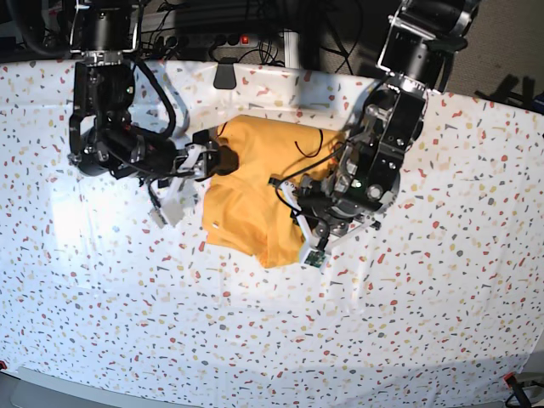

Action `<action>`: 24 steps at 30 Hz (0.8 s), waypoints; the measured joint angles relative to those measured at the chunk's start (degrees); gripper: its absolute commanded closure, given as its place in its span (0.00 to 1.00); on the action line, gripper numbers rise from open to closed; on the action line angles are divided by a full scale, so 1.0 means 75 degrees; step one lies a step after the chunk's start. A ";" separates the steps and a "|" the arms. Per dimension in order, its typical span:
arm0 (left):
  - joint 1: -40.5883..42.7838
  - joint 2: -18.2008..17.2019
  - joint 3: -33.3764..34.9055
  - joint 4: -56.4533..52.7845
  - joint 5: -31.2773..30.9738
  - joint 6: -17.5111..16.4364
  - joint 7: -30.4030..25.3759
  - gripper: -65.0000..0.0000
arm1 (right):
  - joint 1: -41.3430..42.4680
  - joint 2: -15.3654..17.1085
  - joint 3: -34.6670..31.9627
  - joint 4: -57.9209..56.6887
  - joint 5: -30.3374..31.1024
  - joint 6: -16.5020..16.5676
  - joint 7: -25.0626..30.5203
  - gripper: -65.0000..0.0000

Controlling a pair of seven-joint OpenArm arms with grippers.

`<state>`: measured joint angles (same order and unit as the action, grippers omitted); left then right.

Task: Fold the T-shirt properly
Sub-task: 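Smooth the bundle's sides with both grippers to square it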

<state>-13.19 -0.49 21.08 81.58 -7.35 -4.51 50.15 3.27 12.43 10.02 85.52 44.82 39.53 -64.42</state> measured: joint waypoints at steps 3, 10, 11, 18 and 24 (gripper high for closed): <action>0.0003 0.0003 0.0000 0.0000 0.0000 0.0003 0.0029 0.80 | 0.0175 -0.0006 0.0481 0.0000 -0.0134 0.0003 0.0064 0.51; -0.0003 0.0003 0.0000 0.0000 0.0035 0.0003 0.0303 0.80 | 0.0720 0.0029 0.1078 0.0000 -0.0154 0.0000 0.0067 0.51; 0.0000 0.0003 0.0000 0.0000 0.0192 -0.0003 0.0414 0.80 | 0.0807 0.0041 0.1099 0.0000 -0.0157 0.0000 0.0064 0.51; 0.0023 -0.0152 0.0000 0.0163 0.0976 0.0533 0.0169 0.81 | 0.1183 0.0079 0.1110 0.0000 -0.0157 0.0000 0.0242 0.51; 0.0131 -0.0597 0.0012 0.1192 0.0938 0.0577 0.0309 0.91 | 0.1355 0.0294 0.1110 0.0000 -0.0297 0.0000 0.0393 0.51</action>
<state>-12.21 -4.97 21.17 90.52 -0.32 -0.19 52.47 13.43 14.63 18.35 85.52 42.59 39.53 -61.47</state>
